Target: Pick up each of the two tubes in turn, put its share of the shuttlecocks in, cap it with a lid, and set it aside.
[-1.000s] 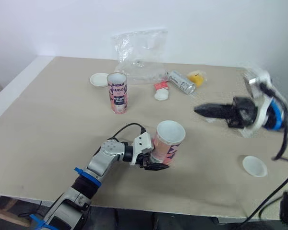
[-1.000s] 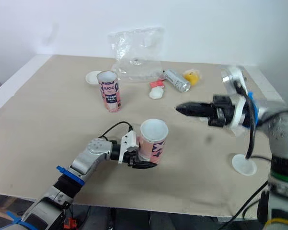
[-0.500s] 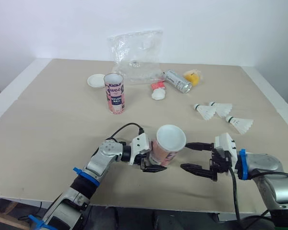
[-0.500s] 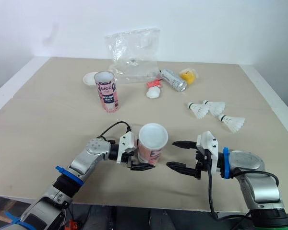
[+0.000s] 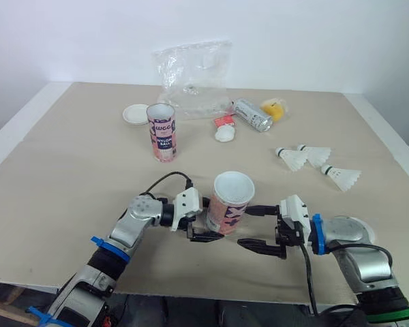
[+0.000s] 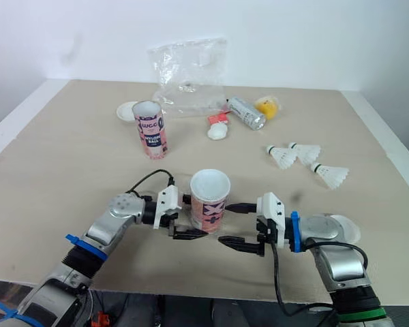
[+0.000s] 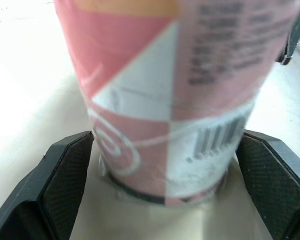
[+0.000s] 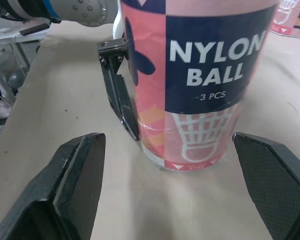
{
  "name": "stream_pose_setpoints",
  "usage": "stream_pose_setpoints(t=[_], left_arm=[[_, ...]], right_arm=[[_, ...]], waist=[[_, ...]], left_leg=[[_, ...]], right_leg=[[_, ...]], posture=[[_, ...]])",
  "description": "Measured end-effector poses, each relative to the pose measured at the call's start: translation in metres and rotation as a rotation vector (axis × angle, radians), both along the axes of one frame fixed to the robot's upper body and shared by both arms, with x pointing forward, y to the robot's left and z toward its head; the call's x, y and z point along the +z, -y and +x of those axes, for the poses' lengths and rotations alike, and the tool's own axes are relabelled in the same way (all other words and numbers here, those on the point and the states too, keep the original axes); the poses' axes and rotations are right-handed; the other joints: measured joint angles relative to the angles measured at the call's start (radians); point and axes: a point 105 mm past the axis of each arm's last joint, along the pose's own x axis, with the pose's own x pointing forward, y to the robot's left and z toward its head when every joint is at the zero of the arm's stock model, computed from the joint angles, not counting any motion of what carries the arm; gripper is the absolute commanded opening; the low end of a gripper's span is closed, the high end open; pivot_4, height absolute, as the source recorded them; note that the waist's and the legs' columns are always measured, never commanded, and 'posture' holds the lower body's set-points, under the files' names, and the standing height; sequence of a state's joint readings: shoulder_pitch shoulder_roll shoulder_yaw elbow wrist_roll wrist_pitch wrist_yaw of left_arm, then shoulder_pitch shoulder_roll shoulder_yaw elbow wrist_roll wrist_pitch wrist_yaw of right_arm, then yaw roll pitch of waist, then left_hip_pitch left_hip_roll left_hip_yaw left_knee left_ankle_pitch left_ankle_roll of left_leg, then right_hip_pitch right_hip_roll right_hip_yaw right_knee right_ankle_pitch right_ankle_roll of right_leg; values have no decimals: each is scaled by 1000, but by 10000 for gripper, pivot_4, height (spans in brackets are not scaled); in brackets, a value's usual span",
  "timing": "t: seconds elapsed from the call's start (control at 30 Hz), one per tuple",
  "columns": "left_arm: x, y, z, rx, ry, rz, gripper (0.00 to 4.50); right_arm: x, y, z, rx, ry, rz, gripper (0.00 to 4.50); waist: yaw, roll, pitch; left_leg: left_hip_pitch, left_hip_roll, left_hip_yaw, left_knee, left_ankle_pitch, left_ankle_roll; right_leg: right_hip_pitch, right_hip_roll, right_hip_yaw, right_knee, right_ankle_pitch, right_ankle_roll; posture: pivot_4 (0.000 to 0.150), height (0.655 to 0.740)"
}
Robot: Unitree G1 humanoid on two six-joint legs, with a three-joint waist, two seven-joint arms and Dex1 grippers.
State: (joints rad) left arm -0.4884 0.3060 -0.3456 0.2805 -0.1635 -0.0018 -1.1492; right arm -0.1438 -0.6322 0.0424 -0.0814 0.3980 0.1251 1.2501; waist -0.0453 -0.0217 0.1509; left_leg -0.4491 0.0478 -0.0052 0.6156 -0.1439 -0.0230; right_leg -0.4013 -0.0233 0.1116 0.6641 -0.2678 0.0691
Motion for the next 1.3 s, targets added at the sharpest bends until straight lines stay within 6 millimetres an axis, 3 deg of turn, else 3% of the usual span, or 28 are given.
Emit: stream_pose_setpoints(t=[0.7,1.3], left_arm=[[9,-44,-8,34,-1,29,45000],[9,-52,-13,63,-46,-4,45000]], right_arm=[[-13,-31,18,31,58,21,43801],[-21,-58,22,37,40,97,43801]], waist=[[0,-1,3],[0,-2,4]], left_leg=[[0,0,0,-2,0,0],[0,0,0,-2,0,0]], right_leg=[[-1,0,0,0,-1,-1],[0,1,0,0,-1,-1]], posture=[[1500,7400],[1500,7400]])
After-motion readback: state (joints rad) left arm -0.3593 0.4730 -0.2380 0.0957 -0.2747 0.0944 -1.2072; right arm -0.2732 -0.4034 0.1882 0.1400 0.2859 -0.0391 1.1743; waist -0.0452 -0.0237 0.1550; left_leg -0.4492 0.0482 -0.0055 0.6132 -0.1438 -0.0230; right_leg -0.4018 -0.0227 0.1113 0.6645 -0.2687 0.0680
